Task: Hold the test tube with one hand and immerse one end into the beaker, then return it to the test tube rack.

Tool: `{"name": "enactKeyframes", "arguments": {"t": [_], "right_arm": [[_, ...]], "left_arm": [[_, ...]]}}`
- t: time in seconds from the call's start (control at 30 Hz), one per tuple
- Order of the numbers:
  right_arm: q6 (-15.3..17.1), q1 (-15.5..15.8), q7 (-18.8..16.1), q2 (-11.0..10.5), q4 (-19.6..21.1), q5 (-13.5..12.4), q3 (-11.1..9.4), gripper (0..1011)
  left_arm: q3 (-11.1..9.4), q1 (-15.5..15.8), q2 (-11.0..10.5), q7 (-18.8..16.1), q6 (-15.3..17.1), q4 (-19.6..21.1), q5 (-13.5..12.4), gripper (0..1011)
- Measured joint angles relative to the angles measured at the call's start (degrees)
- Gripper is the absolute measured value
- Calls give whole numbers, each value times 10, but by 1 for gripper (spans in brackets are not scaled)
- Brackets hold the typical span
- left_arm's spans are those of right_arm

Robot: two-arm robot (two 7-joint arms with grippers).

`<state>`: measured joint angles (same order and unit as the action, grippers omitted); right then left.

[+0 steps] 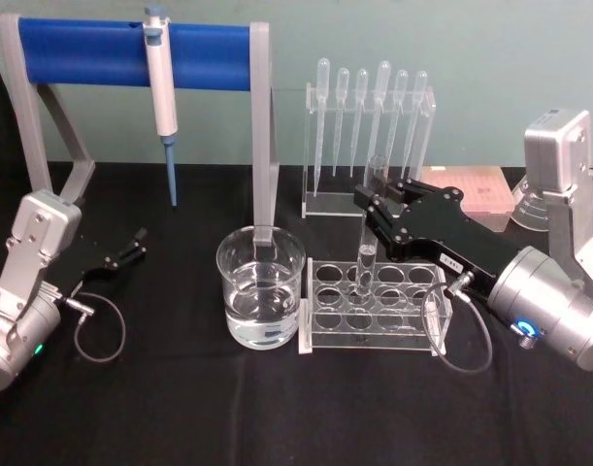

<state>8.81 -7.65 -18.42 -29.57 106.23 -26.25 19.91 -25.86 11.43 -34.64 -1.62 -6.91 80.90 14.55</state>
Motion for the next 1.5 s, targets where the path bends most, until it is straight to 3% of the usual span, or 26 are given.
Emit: {"name": "enactKeyframes", "arguments": {"t": [0.7, 1.5], "right_arm": [[-24, 1, -18, 23, -40, 15, 0, 226], [-54, 3, -31, 38, -83, 54, 11, 226]], "left_arm": [[0, 0, 0, 0, 0, 0, 0, 1000], [0, 0, 0, 0, 0, 0, 0, 1000]]}}
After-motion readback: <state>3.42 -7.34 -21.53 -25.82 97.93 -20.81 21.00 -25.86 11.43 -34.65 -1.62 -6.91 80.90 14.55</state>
